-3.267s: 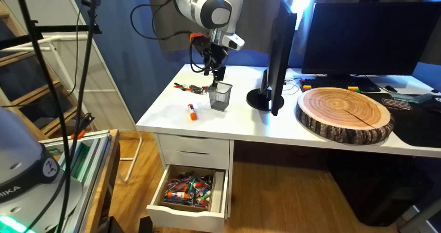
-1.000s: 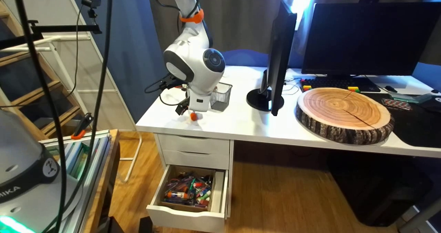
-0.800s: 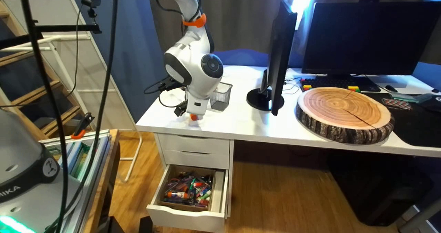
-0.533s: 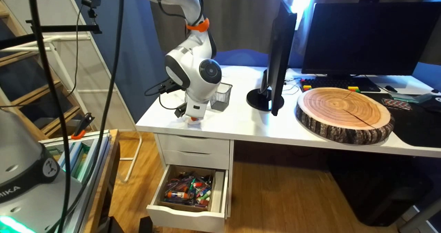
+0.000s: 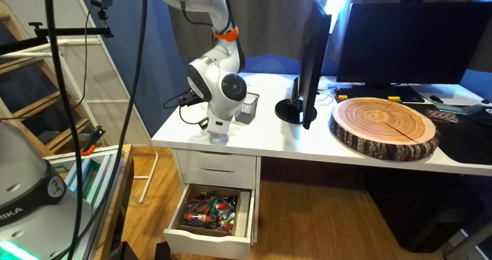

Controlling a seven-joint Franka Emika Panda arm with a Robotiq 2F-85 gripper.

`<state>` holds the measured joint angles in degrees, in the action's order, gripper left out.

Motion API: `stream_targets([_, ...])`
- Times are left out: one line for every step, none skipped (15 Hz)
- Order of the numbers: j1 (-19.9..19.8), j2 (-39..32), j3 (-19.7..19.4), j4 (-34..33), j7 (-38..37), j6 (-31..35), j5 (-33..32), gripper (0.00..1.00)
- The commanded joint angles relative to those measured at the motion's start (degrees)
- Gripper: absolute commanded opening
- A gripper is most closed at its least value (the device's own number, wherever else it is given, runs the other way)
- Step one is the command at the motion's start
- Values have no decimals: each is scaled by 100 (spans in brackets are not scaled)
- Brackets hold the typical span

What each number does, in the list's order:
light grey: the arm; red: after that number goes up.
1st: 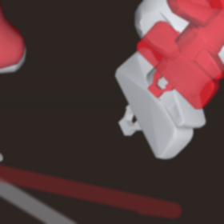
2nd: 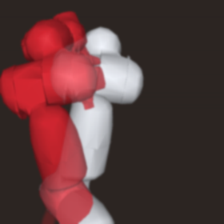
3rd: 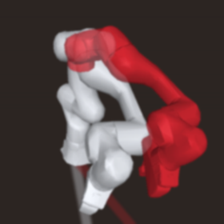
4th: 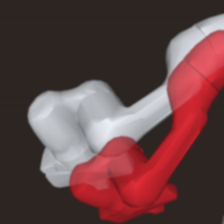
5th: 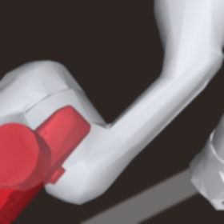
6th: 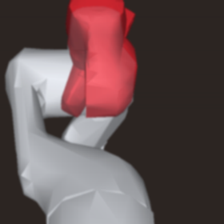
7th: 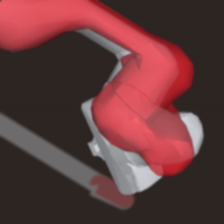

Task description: Turn the grey basket over and then put the orange glue stick in an upright position

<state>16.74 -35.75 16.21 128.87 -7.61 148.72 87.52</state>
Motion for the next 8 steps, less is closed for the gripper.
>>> stream_targets([123, -153, -126, -169, 149, -139, 205, 73])
stream_targets([132, -181, -138, -200, 147, -147, 185, 78])
stream_targets([127, -206, -135, -240, 220, -161, 211, 79])
stream_targets([153, -235, -148, -285, 184, -148, 161, 84])
stream_targets([174, -273, -160, -338, 164, -146, 121, 90])
stream_targets([193, -307, -172, -379, 138, -145, 87, 88])
stream_targets([222, -324, -184, -405, 95, -120, 60, 54])
stream_targets([252, -325, -198, -410, 64, -104, 23, 59])
